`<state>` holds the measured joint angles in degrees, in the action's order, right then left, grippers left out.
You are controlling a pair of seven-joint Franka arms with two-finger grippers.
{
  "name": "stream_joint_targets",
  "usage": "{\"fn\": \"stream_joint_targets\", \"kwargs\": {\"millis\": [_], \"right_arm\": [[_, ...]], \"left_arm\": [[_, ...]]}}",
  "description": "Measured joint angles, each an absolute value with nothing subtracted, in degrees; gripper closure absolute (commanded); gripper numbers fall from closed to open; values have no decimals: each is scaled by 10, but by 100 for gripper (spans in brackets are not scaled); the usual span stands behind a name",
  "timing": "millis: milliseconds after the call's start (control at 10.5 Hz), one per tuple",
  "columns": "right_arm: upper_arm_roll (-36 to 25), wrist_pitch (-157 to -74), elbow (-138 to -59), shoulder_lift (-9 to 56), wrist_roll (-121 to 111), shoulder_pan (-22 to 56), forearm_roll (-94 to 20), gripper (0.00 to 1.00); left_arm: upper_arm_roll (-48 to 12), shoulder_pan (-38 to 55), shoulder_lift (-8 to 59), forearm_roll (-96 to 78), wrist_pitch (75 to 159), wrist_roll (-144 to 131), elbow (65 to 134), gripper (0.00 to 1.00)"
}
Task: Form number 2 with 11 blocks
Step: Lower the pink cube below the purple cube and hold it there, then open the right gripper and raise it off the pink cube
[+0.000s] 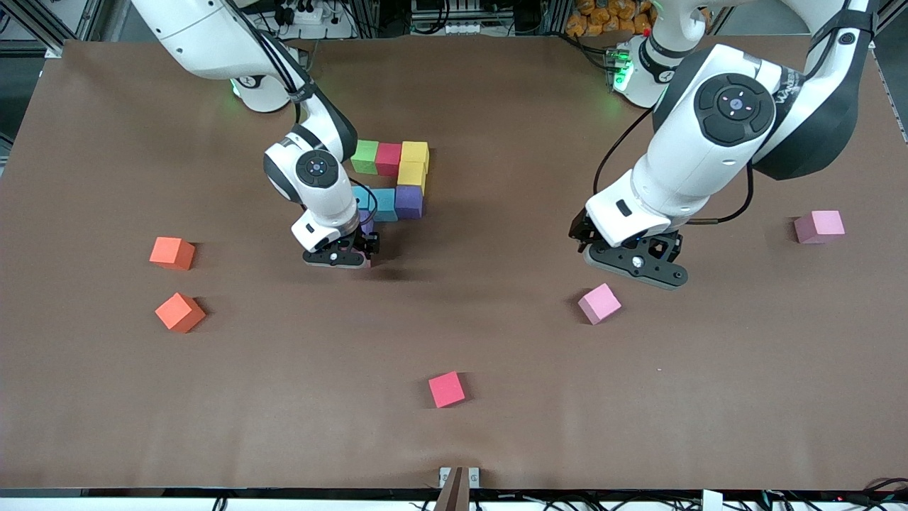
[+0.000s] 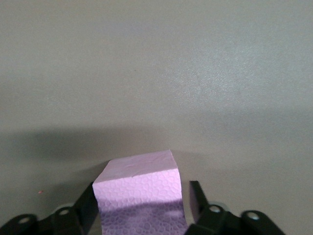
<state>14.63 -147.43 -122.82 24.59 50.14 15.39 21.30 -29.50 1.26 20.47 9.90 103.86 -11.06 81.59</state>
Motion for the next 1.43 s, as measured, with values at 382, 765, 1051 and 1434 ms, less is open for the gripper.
{"fn": "stream_joint_targets", "kwargs": {"millis": [382, 765, 1051, 1434], "right_arm": [[146, -1476, -1227, 244, 501, 154, 213, 0], [145, -1460, -1215, 212, 501, 145, 213, 0], [145, -1431, -1183, 195, 498, 135, 213, 0], [140, -1376, -1154, 185, 401, 97, 164, 0]], "left_arm": [[-294, 4, 204, 99, 1039, -111, 815, 0], [-293, -11, 191, 100, 1036, -108, 813, 0], [-293, -13, 190, 100, 1035, -108, 813, 0], [-293, -14, 188, 101, 1035, -108, 813, 0]]}}
